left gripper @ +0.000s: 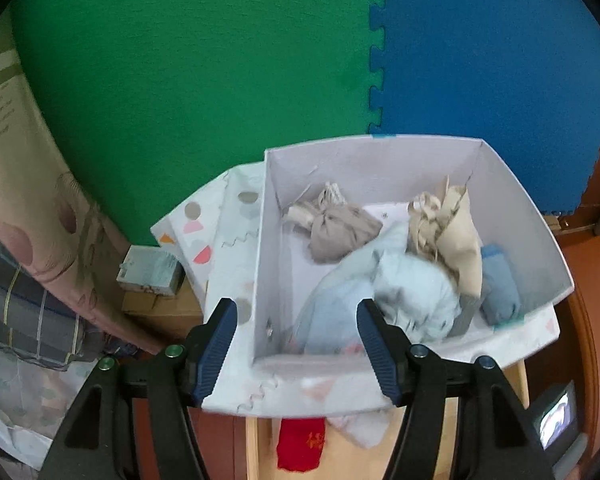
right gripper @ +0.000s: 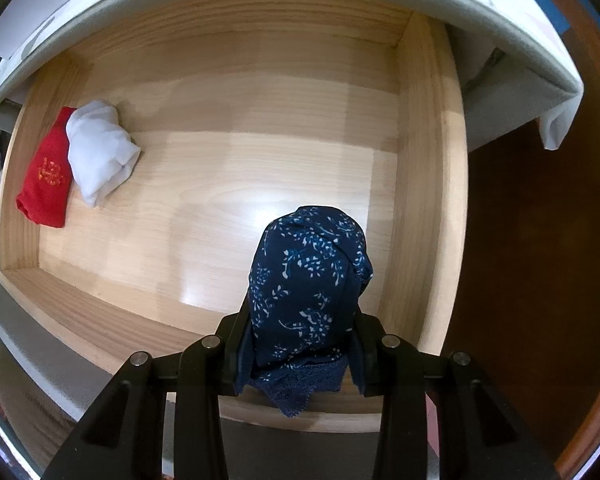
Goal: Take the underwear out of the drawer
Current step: 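Move the empty left gripper back above the open drawer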
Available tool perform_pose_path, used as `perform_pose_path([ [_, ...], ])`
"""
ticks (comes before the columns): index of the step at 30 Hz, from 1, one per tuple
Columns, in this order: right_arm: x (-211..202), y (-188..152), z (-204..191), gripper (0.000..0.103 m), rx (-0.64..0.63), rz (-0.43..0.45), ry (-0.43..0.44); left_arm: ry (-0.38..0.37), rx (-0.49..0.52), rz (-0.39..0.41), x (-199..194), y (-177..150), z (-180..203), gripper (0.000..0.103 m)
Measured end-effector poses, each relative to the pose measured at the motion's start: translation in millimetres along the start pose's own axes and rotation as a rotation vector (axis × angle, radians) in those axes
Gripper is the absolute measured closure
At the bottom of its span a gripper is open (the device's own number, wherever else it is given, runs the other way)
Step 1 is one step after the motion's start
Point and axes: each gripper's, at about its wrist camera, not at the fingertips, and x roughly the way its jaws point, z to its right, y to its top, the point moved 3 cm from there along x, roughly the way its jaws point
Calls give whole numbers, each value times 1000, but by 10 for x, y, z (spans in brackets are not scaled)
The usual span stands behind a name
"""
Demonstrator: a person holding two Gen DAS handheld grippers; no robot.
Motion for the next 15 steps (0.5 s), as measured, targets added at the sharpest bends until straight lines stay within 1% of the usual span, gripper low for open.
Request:
perform_pose_path([
  [7, -61, -61, -55, 67, -1, 23, -18, 16, -21, -11, -78, -552, -156, 39],
  [10, -83, -94, -54, 67, -1, 29, -20, -7, -43, -33, -54, -869, -195, 39],
  [13, -103, -127, -59, 67, -5, 41, -24, 14, -55, -49, 4, -1198, -211, 39],
  [15, -120, -145, -53, 67, -1, 45, -24, 46, -51, -53, 52, -1407, -203, 39],
])
